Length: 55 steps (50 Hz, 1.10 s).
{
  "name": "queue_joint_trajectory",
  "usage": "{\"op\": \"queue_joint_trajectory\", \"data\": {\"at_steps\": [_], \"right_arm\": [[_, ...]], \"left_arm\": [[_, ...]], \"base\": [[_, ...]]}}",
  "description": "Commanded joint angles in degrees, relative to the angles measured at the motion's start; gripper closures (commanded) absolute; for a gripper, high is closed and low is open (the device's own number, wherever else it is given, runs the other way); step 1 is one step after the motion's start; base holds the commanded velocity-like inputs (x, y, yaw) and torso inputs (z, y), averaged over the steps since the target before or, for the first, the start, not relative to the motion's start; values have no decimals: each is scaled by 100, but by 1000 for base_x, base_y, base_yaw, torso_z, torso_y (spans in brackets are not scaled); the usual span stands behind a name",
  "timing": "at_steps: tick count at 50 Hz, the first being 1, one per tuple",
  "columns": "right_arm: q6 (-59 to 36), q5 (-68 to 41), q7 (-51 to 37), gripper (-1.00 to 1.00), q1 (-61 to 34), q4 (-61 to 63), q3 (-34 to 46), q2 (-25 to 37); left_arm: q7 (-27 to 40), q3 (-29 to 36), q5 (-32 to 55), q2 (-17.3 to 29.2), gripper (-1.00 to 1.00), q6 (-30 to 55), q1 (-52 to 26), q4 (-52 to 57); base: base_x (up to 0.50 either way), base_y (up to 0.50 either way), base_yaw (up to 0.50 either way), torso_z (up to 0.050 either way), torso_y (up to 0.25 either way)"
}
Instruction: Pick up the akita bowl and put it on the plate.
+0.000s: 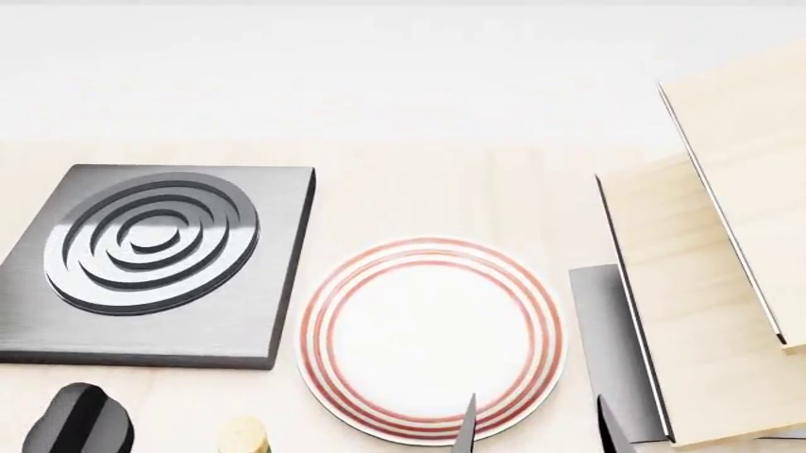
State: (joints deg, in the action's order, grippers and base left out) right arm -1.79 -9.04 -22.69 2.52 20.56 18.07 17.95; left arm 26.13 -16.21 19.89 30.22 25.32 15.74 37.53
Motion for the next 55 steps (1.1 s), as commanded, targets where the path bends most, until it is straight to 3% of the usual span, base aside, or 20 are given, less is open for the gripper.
{"op": "queue_joint_trajectory", "data": {"at_steps": [1,21,55], "right_arm": [[-1,-24,-14,-100,-28,-48,15,5],[30,-90,-18,-100,-43,-107,36,27],[38,-53,-81,-100,-89,-204,126,49]], "left_arm": [[-186,-23,380,57,-100,283,-4,-44],[-356,-48,647,50,-100,380,24,-253],[-556,-628,1196,-67,-100,197,320,-224]], "base": [[0,0,0,0,0],[0,0,0,0,0],[0,0,0,0,0]]}}
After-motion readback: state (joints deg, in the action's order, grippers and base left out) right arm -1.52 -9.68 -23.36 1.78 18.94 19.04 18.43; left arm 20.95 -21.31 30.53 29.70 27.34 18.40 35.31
